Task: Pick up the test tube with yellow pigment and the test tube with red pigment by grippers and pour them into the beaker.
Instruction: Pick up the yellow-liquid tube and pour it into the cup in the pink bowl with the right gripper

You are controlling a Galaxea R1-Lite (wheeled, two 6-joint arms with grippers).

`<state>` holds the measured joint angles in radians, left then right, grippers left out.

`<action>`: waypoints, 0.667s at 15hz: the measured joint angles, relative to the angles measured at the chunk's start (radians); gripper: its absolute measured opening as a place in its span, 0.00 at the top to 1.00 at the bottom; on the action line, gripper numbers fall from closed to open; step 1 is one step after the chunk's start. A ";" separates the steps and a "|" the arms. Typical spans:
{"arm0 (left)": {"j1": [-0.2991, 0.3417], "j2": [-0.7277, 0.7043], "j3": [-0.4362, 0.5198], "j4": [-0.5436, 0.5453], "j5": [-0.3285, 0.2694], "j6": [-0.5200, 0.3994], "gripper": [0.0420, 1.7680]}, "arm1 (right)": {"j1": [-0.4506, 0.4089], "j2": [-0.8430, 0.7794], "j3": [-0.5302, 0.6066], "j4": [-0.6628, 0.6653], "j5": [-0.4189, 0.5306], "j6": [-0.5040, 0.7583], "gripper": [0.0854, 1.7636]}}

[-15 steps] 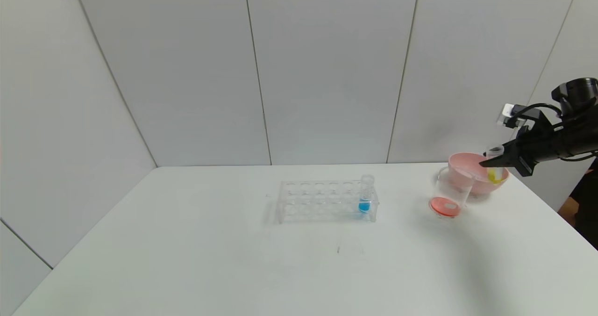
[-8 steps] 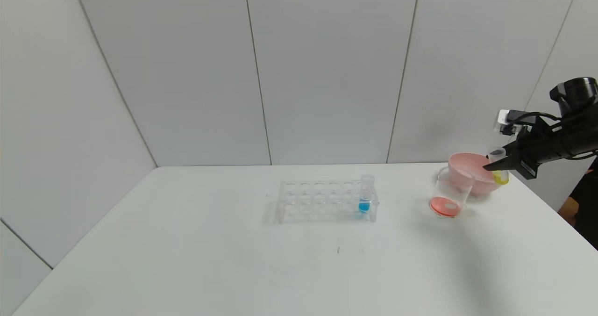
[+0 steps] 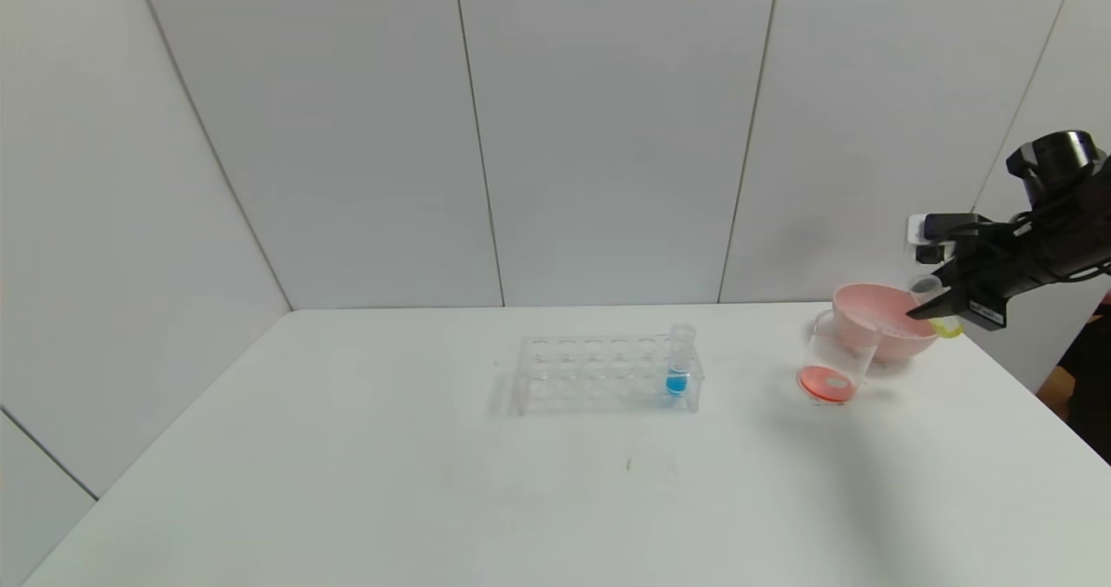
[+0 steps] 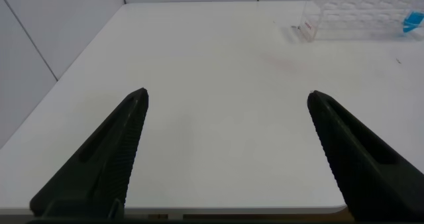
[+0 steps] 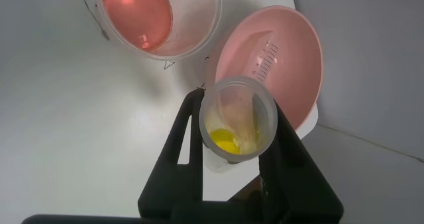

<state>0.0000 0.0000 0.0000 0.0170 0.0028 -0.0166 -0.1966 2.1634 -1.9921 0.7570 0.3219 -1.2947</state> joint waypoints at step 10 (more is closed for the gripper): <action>0.000 0.000 0.000 0.000 0.000 0.000 0.03 | 0.102 -0.003 -0.003 -0.003 -0.236 -0.101 0.73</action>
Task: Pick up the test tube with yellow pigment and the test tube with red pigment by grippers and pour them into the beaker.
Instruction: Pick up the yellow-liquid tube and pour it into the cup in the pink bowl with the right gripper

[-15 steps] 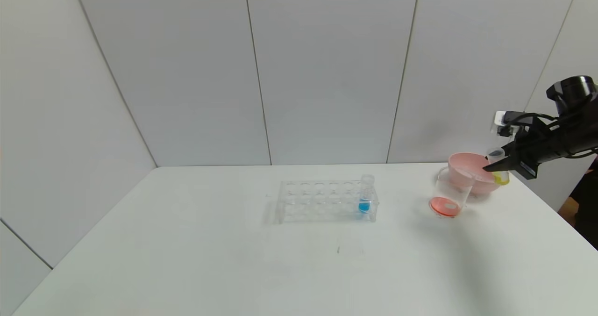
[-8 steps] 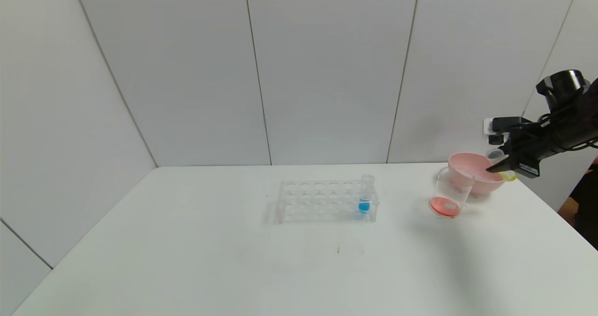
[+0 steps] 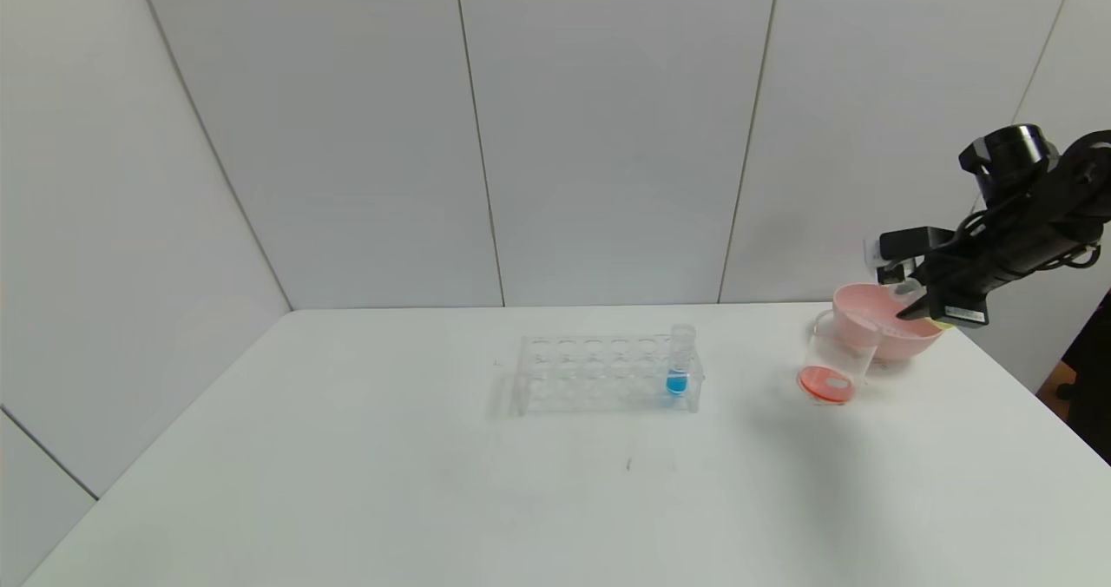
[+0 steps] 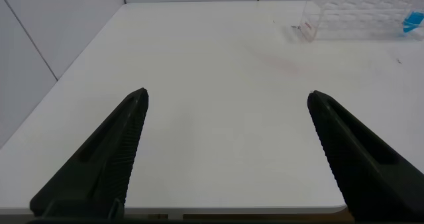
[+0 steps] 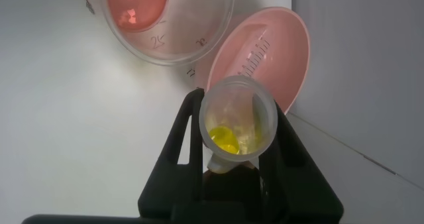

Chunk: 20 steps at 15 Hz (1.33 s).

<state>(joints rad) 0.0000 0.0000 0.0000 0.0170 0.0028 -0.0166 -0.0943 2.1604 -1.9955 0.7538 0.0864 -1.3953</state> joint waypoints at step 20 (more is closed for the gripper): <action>0.000 0.000 0.000 0.000 0.000 0.000 0.03 | 0.139 -0.034 0.001 0.028 -0.400 -0.143 0.73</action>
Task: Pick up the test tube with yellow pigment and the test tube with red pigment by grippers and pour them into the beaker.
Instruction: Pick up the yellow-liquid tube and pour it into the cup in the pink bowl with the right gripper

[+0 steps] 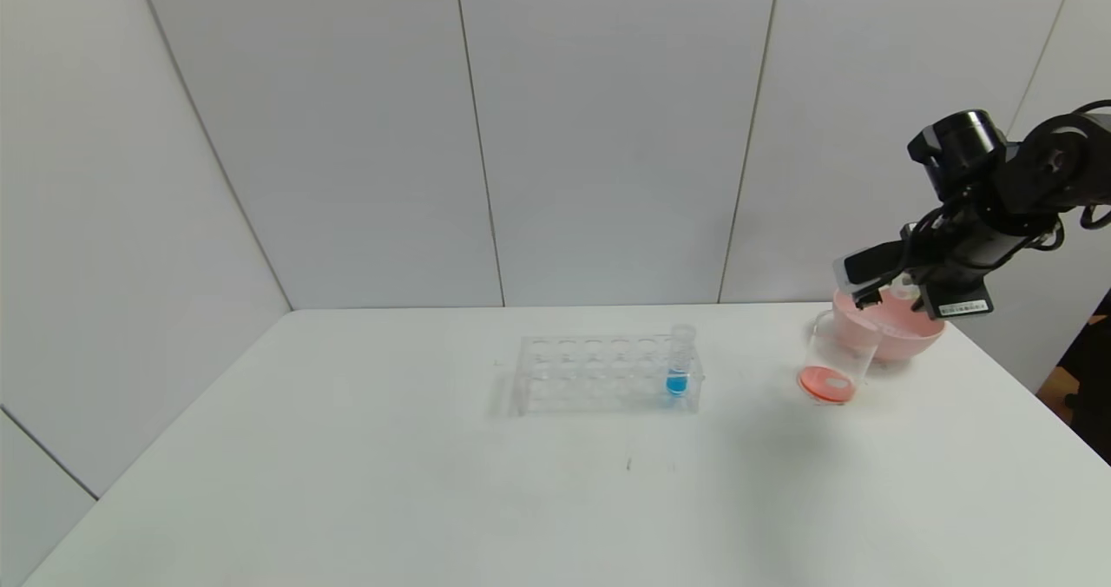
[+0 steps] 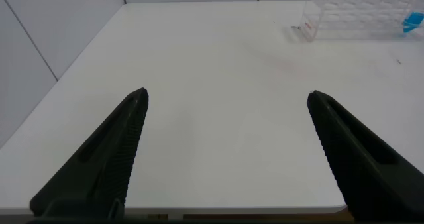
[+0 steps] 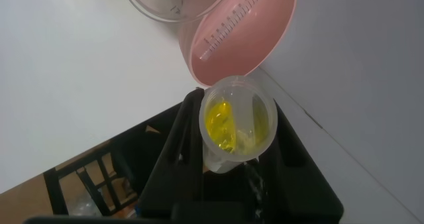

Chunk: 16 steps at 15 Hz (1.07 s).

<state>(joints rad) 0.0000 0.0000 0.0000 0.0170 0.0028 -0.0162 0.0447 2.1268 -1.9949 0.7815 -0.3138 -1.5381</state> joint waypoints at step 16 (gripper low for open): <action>0.000 0.000 0.000 0.000 0.000 0.000 0.03 | 0.069 0.041 0.001 -0.003 -0.157 -0.011 0.73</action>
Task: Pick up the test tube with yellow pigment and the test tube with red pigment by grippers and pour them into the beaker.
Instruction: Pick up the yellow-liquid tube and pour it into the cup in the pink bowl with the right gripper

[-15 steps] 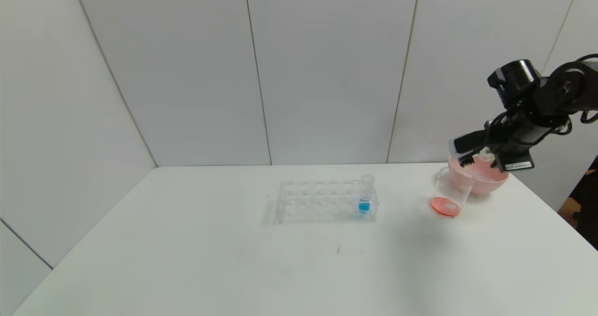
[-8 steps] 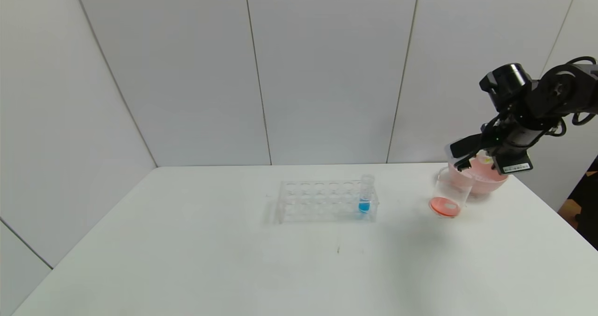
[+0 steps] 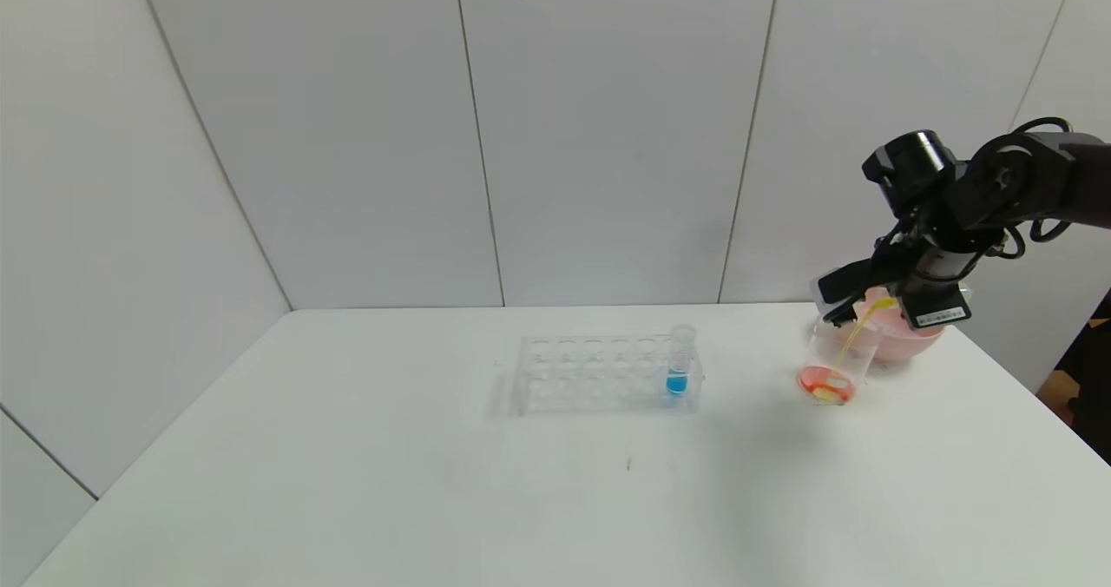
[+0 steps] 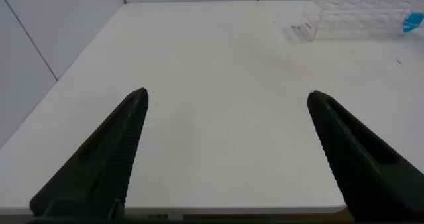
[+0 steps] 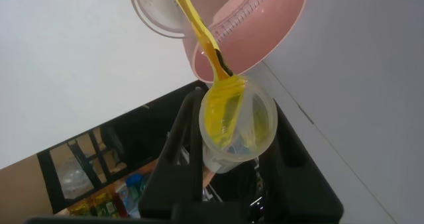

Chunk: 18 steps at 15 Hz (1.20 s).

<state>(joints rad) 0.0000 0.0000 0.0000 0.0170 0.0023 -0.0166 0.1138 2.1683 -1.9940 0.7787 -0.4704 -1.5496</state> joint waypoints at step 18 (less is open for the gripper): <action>0.000 0.000 0.000 0.000 0.000 0.000 0.03 | 0.066 0.038 -0.001 -0.040 -0.241 -0.055 0.73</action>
<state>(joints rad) 0.0000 0.0000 0.0000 0.0170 0.0028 -0.0166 0.1798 2.2066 -1.9955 0.7385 -0.7113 -1.6043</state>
